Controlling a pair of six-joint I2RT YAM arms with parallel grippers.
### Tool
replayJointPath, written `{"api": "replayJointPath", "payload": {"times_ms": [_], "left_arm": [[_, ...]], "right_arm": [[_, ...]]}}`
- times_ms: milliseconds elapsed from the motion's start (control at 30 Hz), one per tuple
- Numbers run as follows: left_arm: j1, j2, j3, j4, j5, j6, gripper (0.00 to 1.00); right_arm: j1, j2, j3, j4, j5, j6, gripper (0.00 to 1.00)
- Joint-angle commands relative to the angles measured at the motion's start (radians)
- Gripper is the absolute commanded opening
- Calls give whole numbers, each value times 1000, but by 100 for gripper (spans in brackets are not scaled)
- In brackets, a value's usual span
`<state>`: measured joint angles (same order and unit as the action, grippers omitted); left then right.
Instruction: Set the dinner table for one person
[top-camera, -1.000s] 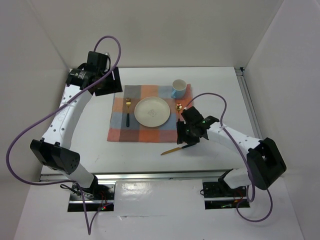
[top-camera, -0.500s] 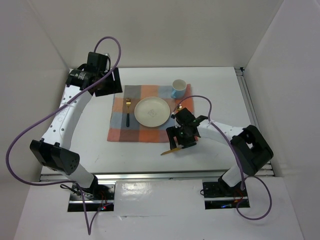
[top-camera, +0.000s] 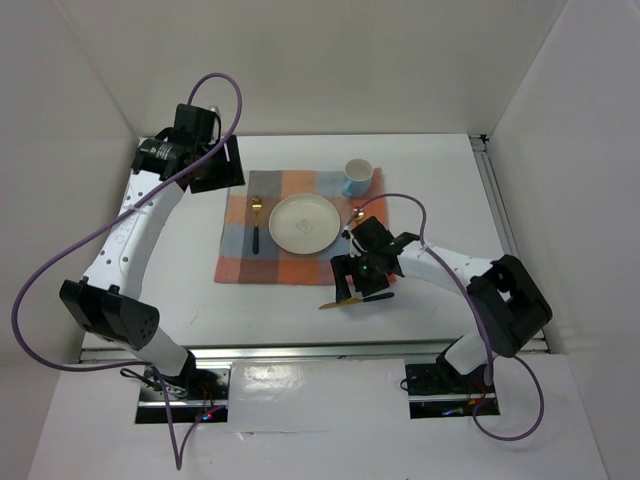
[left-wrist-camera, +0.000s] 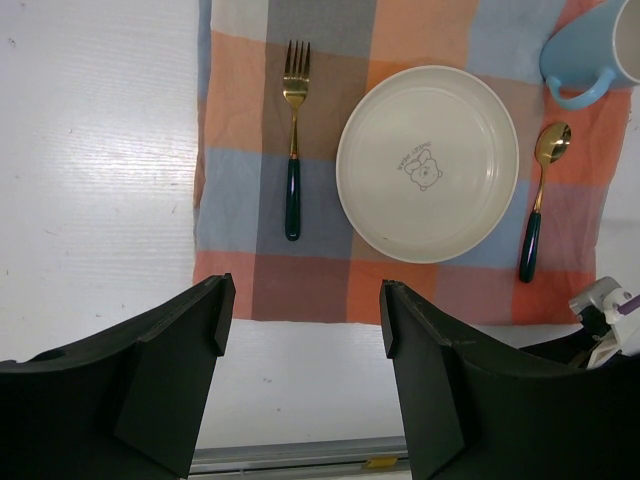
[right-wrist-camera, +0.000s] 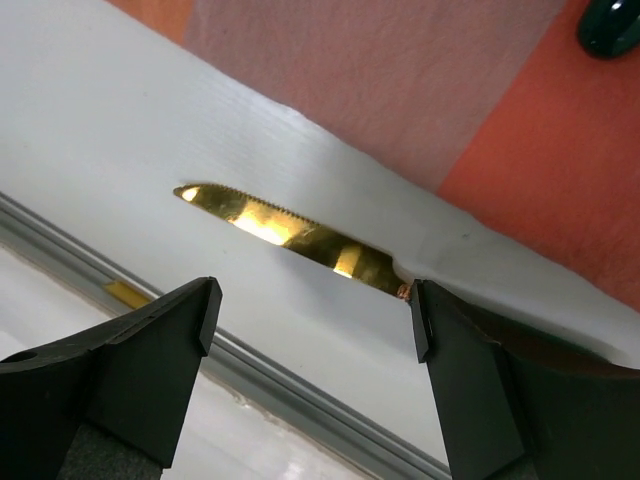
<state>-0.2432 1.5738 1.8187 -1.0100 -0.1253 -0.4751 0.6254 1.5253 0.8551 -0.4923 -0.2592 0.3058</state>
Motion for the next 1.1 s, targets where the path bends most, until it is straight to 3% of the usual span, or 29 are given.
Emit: {"api": "replayJointPath", "payload": {"times_ms": [0, 167, 533, 1067], "left_arm": [[5, -37, -9, 22, 9, 4, 77], [5, -37, -9, 22, 9, 4, 77], [5, -55, -18, 31, 9, 4, 76], [5, -64, -38, 31, 9, 4, 76]], "right_arm": [[16, -42, -8, -32, -32, 9, 89], [52, -22, -5, -51, -41, 9, 91], [178, 91, 55, -91, 109, 27, 91], [267, 245, 216, 0, 110, 36, 91]]}}
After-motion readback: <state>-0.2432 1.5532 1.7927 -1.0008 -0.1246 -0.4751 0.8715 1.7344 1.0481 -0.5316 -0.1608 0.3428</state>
